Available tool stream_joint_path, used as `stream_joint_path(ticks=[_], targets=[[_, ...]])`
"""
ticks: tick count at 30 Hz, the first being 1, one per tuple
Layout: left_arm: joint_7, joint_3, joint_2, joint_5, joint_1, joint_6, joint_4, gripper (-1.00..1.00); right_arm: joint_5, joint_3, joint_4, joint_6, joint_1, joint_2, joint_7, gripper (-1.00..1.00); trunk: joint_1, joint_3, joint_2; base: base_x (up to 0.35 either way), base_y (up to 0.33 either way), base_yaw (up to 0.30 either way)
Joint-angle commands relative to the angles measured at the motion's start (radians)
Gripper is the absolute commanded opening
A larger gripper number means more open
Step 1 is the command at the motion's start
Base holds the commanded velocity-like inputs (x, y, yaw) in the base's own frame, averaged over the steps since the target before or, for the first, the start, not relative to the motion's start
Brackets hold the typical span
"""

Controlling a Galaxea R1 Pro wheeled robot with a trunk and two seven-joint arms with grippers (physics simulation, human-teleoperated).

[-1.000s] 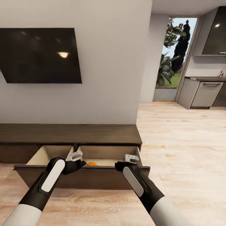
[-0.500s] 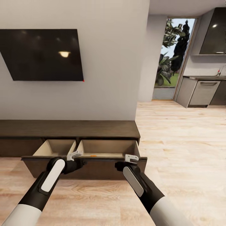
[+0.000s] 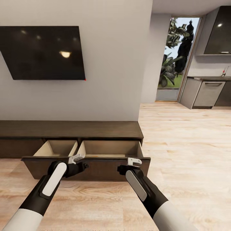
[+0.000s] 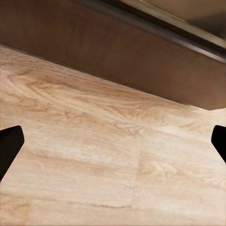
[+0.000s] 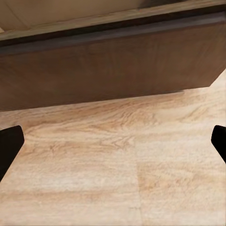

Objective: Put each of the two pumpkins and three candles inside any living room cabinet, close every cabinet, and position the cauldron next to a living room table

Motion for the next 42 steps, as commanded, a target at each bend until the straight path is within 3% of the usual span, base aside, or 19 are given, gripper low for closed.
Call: stream_joint_path(ticks=[1,42], targets=[[0.011,-0.003,0.001,0.009,-0.001,0.000,-0.003,1.00,-0.008,0.002,-0.001,0.002,-0.001,0.000,-0.009,1.00,0.004,-0.004,-0.008,0.000,0.000,0.000],[0.020,-0.006,0.000,-0.001,0.000,-0.011,-0.001,1.00,-0.006,0.002,0.002,-0.002,-0.001,-0.001,-0.011,1.00,0.161,-0.133,-0.295,0.000,0.000,0.000]])
